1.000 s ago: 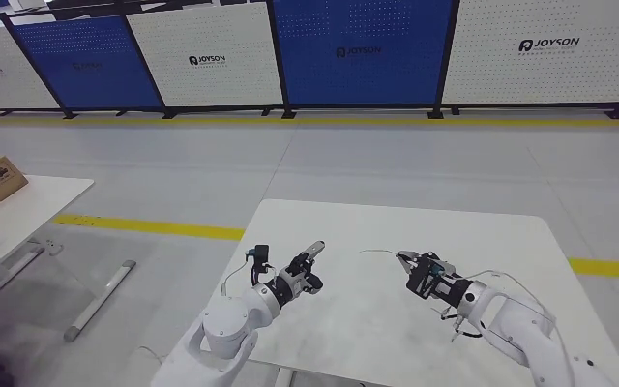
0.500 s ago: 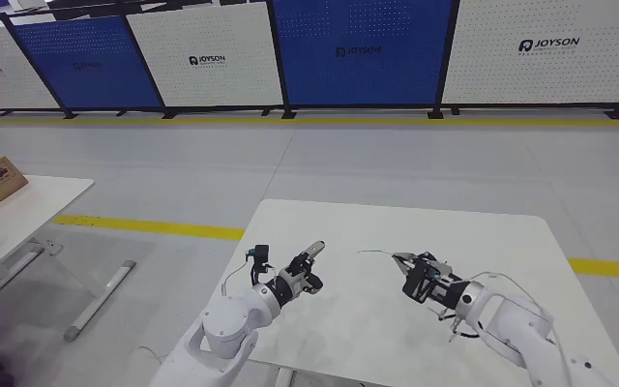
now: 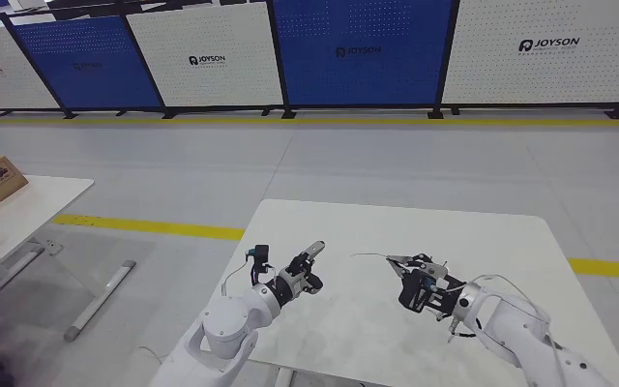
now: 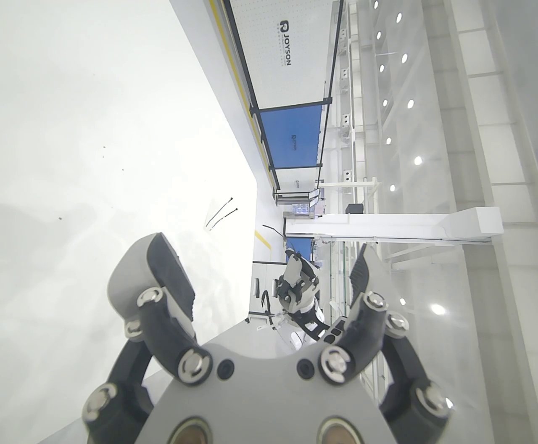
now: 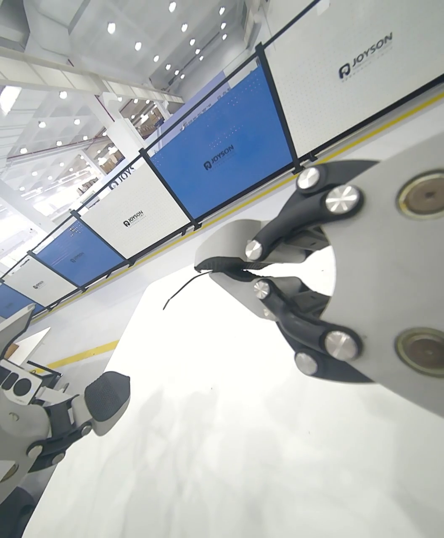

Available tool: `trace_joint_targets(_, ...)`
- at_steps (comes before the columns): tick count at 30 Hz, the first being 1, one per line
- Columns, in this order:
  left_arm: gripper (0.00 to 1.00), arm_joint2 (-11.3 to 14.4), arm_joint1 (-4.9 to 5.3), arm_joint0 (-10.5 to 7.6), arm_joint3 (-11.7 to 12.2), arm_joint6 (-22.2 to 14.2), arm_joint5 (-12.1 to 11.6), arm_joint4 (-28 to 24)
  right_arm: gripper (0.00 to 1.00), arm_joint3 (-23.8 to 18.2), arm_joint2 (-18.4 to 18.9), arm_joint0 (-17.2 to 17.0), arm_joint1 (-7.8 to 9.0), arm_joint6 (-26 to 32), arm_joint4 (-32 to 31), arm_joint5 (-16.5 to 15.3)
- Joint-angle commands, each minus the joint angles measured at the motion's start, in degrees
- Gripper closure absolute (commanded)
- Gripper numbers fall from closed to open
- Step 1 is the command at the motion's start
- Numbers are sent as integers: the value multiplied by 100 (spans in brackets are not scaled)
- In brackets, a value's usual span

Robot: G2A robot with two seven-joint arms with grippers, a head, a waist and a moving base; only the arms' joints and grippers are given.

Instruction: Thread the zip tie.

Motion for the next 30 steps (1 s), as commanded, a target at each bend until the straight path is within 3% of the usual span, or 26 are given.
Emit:
trace_joint_targets(1, 0, 0, 0, 0, 0, 0, 0, 0, 100, 0, 0, 0, 0, 0, 0, 0)
trace_joint_targets(11, 0, 0, 0, 0, 0, 0, 0, 0, 100, -110, 34, -71, -22, -126, -273, 104)
trace_joint_targets(18, 0, 0, 0, 0, 0, 0, 0, 0, 100, 160, -456, 312, 66, -698, -273, 253)
trace_joint_targets(25, 0, 0, 0, 0, 0, 0, 0, 0, 100, 160, -456, 312, 66, -698, -273, 253)
trace_joint_targets(30, 0, 232, -34, -79, -257, 5, 0, -282, 100, 160, -456, 312, 66, -698, -273, 253)
